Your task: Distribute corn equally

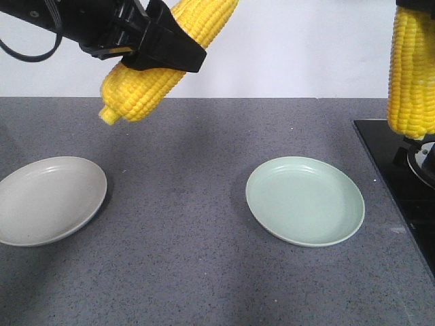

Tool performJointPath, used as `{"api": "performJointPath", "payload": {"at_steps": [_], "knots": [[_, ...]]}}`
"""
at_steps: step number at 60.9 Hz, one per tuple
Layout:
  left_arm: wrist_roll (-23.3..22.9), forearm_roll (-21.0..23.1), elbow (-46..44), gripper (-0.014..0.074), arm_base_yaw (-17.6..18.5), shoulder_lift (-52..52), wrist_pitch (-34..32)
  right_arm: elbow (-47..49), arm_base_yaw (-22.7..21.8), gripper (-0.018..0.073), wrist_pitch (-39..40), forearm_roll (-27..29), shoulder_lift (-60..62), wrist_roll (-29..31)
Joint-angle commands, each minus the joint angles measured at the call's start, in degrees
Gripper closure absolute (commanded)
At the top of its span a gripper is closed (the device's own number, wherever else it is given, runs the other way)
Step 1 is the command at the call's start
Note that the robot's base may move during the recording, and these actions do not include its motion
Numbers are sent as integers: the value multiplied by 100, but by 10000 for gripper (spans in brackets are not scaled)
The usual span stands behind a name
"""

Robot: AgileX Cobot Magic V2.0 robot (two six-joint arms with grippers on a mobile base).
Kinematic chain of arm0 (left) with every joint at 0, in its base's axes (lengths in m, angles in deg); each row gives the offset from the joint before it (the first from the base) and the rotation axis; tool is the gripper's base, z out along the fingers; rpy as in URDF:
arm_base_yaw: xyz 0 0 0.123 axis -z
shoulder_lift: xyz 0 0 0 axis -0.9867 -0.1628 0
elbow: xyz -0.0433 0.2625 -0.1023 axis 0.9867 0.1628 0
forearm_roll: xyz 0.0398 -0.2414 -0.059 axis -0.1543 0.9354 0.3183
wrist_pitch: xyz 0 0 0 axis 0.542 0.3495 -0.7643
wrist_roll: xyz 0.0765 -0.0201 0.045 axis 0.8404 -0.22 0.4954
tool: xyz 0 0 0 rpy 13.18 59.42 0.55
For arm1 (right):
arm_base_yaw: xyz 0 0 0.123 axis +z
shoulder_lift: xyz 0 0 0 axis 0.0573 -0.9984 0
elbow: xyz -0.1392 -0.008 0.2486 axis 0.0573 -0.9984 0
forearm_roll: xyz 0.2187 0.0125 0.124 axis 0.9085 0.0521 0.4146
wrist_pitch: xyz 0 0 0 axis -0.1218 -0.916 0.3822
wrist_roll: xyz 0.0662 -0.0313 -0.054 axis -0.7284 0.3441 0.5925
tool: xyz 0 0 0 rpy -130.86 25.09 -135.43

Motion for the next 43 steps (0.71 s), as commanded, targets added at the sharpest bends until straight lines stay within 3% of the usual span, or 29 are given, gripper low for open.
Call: {"api": "performJointPath", "payload": {"at_steps": [1, 43], "knots": [[-40, 219, -152, 602, -3, 194, -328, 161, -24, 564, 425, 63, 91, 20], [-40, 219, -152, 602, -3, 194, -328, 161, -24, 564, 425, 63, 91, 20]]}}
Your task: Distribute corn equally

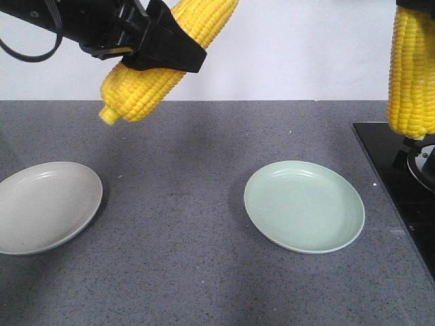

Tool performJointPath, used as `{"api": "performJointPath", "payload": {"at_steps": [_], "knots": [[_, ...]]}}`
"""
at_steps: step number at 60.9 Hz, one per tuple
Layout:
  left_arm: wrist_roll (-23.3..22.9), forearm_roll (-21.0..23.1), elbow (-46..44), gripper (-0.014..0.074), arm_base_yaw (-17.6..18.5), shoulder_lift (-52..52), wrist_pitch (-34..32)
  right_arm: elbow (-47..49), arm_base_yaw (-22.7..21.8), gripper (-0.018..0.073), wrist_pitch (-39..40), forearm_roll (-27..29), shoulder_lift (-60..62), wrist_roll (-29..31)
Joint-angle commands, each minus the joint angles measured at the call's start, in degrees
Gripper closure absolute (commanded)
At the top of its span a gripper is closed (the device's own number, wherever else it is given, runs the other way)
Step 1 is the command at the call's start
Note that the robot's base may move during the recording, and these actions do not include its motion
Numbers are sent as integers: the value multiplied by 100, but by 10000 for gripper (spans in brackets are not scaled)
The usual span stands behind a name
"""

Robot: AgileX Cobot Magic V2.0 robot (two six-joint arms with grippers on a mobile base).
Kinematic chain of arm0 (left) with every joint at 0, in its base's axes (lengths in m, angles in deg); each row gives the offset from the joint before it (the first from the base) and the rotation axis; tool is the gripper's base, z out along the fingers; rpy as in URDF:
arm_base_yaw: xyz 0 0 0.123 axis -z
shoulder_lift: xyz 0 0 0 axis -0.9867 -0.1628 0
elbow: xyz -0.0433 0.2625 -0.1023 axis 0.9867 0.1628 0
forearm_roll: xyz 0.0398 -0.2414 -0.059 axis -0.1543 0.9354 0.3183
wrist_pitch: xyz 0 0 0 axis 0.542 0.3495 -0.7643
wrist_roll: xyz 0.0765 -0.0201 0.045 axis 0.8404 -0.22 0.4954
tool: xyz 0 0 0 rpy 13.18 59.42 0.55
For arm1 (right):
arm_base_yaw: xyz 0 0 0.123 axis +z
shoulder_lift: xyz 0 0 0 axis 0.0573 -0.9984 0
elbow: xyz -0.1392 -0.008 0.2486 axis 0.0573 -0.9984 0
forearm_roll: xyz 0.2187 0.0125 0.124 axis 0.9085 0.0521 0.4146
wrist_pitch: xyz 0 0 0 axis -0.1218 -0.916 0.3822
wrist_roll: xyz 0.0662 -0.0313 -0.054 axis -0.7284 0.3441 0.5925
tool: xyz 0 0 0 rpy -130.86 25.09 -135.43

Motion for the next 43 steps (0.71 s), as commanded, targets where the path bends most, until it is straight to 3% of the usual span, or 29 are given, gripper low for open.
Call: {"api": "performJointPath", "payload": {"at_steps": [1, 43], "knots": [[-40, 219, -152, 602, -3, 194, -328, 161, -24, 564, 425, 63, 91, 20], [-40, 219, -152, 602, -3, 194, -328, 161, -24, 564, 425, 63, 91, 24]]}}
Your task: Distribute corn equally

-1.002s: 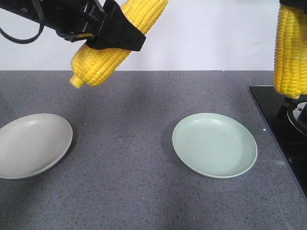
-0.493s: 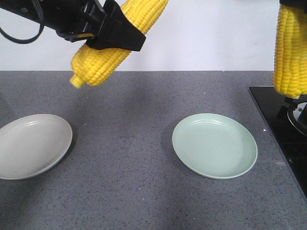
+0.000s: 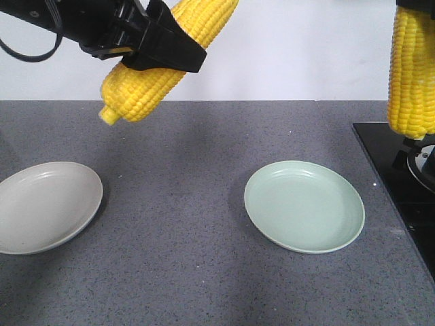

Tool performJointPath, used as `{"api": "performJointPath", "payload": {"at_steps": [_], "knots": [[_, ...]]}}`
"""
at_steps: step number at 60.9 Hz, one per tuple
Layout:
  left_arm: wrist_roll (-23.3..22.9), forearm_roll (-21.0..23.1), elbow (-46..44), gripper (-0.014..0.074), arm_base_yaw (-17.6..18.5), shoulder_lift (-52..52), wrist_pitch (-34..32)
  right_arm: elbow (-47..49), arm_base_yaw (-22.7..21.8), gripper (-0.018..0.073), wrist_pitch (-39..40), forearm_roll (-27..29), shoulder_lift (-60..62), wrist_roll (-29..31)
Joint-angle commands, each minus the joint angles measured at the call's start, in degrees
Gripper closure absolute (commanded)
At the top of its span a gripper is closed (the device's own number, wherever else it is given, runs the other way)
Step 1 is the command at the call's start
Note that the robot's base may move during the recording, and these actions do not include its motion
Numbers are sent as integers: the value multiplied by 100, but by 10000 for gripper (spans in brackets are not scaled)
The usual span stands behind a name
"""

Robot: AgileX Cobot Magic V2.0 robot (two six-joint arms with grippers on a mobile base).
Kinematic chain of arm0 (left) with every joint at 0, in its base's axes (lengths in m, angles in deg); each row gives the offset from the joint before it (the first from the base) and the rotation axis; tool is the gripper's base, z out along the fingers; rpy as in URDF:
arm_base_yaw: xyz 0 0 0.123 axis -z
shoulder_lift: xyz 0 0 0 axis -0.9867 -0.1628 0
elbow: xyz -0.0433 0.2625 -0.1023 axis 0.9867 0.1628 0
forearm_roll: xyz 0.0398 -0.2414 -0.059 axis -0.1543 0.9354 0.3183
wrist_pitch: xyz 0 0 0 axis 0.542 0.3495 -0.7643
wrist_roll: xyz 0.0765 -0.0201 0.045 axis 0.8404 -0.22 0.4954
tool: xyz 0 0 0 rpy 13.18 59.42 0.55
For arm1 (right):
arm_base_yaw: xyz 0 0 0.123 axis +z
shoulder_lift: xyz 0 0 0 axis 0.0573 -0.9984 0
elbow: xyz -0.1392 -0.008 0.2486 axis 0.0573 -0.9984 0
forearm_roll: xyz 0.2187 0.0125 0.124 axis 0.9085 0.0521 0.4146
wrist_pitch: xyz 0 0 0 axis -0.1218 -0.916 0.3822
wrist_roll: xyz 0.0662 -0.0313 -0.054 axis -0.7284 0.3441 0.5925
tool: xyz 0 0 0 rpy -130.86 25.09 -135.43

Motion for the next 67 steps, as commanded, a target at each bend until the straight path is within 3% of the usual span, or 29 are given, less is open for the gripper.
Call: {"api": "performJointPath", "payload": {"at_steps": [1, 67], "knots": [[-40, 219, -152, 602, -3, 194, -328, 161, -24, 564, 425, 63, 91, 20], [-40, 219, -152, 602, -3, 194, -328, 161, -24, 564, 425, 63, 91, 20]]}}
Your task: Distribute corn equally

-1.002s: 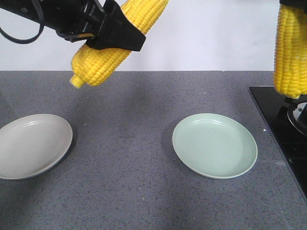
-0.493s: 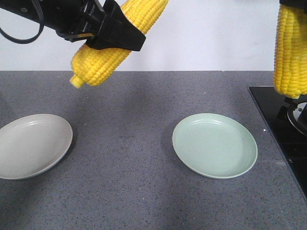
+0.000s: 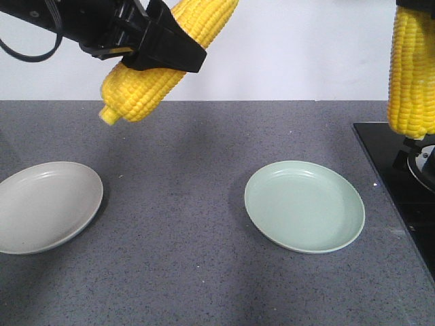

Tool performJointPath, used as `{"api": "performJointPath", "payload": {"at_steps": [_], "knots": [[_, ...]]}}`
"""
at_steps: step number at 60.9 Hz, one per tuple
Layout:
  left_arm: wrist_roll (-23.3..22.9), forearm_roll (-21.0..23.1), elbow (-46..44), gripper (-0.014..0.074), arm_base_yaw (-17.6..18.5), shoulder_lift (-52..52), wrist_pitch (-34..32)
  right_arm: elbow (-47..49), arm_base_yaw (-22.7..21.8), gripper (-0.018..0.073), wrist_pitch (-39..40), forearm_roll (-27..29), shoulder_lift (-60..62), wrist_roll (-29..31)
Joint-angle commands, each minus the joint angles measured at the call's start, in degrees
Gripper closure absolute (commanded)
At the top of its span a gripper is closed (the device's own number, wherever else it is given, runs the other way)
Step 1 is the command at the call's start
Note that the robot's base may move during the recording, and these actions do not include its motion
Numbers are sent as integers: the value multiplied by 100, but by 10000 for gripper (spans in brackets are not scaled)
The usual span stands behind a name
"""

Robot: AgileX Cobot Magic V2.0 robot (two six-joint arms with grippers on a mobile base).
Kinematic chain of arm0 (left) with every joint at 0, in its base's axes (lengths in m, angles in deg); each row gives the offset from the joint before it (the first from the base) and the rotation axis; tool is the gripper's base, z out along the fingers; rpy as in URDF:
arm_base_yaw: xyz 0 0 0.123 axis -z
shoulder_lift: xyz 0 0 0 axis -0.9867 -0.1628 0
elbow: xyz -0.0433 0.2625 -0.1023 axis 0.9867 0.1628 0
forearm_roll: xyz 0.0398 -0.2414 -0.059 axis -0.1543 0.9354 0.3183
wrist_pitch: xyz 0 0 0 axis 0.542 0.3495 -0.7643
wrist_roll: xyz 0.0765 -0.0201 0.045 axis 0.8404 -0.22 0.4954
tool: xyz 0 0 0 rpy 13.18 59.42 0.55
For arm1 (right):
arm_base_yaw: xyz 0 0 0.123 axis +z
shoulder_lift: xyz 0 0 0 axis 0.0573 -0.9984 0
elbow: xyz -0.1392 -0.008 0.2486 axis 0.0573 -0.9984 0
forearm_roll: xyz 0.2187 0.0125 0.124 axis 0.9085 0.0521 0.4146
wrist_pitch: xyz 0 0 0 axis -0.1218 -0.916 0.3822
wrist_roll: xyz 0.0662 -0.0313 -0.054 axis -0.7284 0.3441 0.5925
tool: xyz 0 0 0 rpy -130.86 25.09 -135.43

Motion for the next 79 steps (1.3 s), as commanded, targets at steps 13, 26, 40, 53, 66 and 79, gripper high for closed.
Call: {"api": "performJointPath", "payload": {"at_steps": [13, 26, 40, 53, 66, 79], "knots": [[-40, 219, -152, 602, -3, 194, -328, 161, -24, 564, 425, 63, 91, 20], [-40, 219, -152, 602, -3, 194, -328, 161, -24, 564, 425, 63, 91, 20], [-40, 219, -152, 602, -3, 194, -328, 161, -24, 564, 425, 63, 91, 20], [-40, 226, -152, 602, -3, 194, -328, 161, -24, 564, 425, 63, 91, 20], [-40, 226, -152, 602, -3, 194, -328, 161, -24, 564, 425, 63, 91, 20], [-40, 226, -152, 602, -3, 194, -328, 161, -24, 564, 425, 63, 91, 20]]}}
